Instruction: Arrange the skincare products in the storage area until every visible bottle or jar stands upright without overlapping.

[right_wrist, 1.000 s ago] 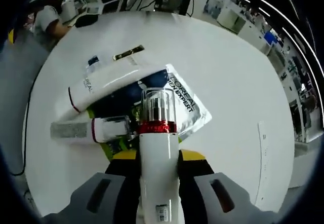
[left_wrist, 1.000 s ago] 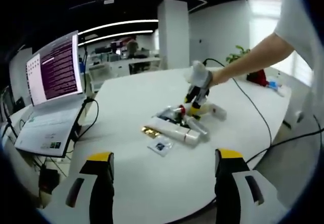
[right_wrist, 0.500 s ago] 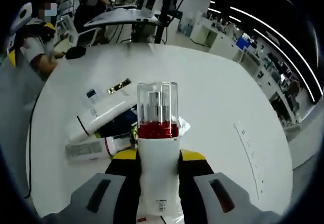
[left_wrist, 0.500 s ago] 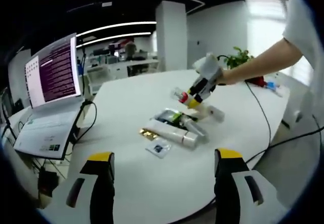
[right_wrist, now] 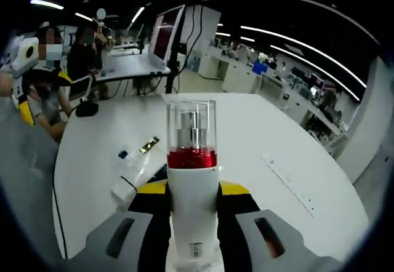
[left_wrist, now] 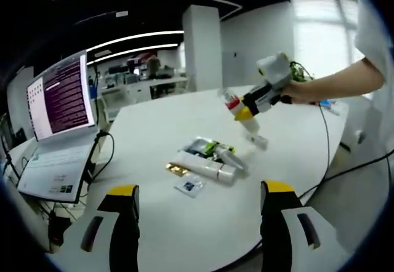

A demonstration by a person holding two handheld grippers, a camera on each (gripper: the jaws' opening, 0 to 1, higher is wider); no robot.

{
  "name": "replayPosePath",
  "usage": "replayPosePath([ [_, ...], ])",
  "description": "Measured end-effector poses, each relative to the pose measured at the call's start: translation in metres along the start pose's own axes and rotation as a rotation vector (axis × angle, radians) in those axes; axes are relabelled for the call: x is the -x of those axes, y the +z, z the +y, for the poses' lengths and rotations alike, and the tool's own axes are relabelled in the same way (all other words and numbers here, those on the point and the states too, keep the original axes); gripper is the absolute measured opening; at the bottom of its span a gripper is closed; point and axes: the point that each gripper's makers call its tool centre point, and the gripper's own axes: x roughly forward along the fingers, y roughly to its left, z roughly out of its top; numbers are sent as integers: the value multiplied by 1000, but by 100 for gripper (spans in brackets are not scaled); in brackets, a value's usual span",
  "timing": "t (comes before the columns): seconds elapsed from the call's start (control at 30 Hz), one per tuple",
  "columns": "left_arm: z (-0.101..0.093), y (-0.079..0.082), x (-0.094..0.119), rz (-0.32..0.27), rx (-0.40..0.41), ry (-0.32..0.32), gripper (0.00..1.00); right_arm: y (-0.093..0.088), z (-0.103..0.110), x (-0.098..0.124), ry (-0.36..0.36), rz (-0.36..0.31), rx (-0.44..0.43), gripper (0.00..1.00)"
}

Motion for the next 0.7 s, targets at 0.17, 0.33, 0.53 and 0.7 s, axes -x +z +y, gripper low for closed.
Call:
replayPosePath([
  [0.17,-3,6,2,-13,-3,-10,74,3,30,21,-23,-28,-40,27],
  [0.33,-5,15,5,-40,11,-16,74,3,45,36,-53,-60,-95,27],
  [0.53,-18,29,3,-75,28,-49,74,5,57,50,-85,-78,-124,27],
  [0.7,-37,47,0,-119,72,-92,74,12,72,59,-95,-111,-150,27],
])
